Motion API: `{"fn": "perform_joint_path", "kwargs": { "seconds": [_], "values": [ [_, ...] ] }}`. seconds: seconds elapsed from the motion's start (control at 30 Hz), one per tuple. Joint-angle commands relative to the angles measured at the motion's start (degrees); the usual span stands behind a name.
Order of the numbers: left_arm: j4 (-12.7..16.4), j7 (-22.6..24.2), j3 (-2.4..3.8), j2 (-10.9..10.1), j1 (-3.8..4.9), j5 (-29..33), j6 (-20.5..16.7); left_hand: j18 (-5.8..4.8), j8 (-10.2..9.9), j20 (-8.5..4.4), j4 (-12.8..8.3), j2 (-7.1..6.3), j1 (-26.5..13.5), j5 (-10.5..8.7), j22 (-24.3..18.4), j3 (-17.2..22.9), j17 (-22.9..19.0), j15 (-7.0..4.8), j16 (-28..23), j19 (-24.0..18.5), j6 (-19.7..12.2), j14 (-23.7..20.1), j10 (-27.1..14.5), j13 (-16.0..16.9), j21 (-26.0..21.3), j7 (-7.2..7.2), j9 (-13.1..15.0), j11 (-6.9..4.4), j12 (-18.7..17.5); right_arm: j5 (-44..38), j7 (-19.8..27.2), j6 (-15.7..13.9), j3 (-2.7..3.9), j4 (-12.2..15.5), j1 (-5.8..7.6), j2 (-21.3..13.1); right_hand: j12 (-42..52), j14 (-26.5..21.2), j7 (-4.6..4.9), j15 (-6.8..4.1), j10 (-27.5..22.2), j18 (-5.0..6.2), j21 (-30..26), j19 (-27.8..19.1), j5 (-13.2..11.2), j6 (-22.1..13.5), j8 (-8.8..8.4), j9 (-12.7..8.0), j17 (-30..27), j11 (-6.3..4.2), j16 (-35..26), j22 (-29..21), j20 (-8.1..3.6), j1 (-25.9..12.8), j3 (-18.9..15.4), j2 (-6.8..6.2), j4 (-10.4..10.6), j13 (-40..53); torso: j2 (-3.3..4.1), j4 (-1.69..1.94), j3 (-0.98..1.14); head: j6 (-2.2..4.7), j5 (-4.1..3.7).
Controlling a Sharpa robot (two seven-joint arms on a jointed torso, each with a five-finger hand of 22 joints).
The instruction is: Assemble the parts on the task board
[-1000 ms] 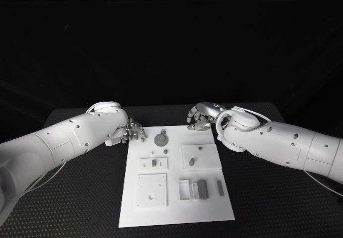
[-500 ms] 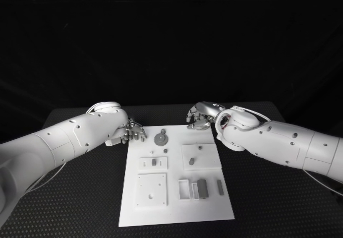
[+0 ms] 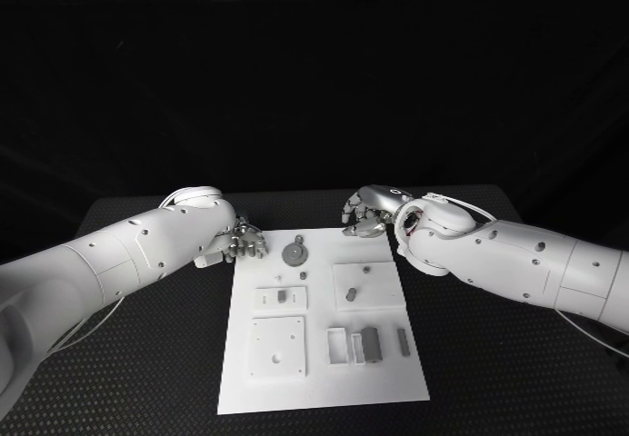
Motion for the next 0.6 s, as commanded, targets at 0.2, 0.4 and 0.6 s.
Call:
{"fn": "perform_joint_path", "kwargs": {
  "seconds": [0.2, 0.4, 0.6],
  "values": [
    [0.06, 0.97, 0.01, 0.18, -0.06, 0.78, 0.17, 0.00, 0.38, 0.23, -0.19, 0.58, 1.09, 0.01, 1.24, 0.15, -0.13, -0.02, 0.45, -0.10, 0.70, -0.33, -0.27, -0.11, -0.18, 0.01, -0.09, -0.15, 0.35, -0.37, -0.03, 0.77, 0.01, -0.07, -0.02, 0.10, -0.23, -0.39, 0.56, 0.09, -0.23, 0.87, -0.24, 0.02, 0.12, 0.27, -0.27, 0.10, -0.06, 0.16, -0.32, 0.88, -0.49, 0.01, 0.01, -0.48, 0.27, -0.07, -0.07, 0.03, 0.00, -0.13, -0.09],
    [-0.11, 1.19, 0.01, 0.18, -0.06, 2.26, -0.13, -0.02, 0.52, 0.26, -0.31, 1.70, 1.99, 0.02, 1.25, 0.06, -0.25, 0.01, 0.51, -0.14, 0.94, -0.35, -0.25, -0.20, -0.18, -0.06, -0.07, -0.22, 0.33, -0.37, -0.05, 0.89, 0.01, -0.12, -0.02, 0.13, -0.22, -0.39, 0.56, 0.09, -0.23, 0.87, -0.25, 0.02, 0.12, 0.27, -0.27, 0.11, -0.06, 0.16, -0.32, 0.88, -0.49, 0.02, 0.02, -0.48, 0.29, -0.07, -0.06, 0.01, -0.01, -0.16, -0.06],
    [-0.20, 1.45, 0.01, 0.13, -0.06, 3.30, -0.54, -0.06, 0.68, 0.36, 0.96, 1.40, 4.32, -0.07, 1.19, 2.34, -0.52, 0.08, 0.54, -0.05, 1.22, -0.38, -0.21, -0.40, -0.21, -0.09, -0.07, -0.27, 0.24, -0.37, -0.06, 1.00, 0.01, -0.21, -0.02, 0.21, -0.22, -0.39, 0.56, 0.09, -0.23, 0.87, -0.25, 0.02, 0.12, 0.27, -0.28, 0.12, -0.05, 0.16, -0.32, 0.88, -0.50, 0.04, 0.03, -0.49, 0.30, -0.06, -0.07, 0.04, -0.02, -0.22, -0.08]
  ]
}}
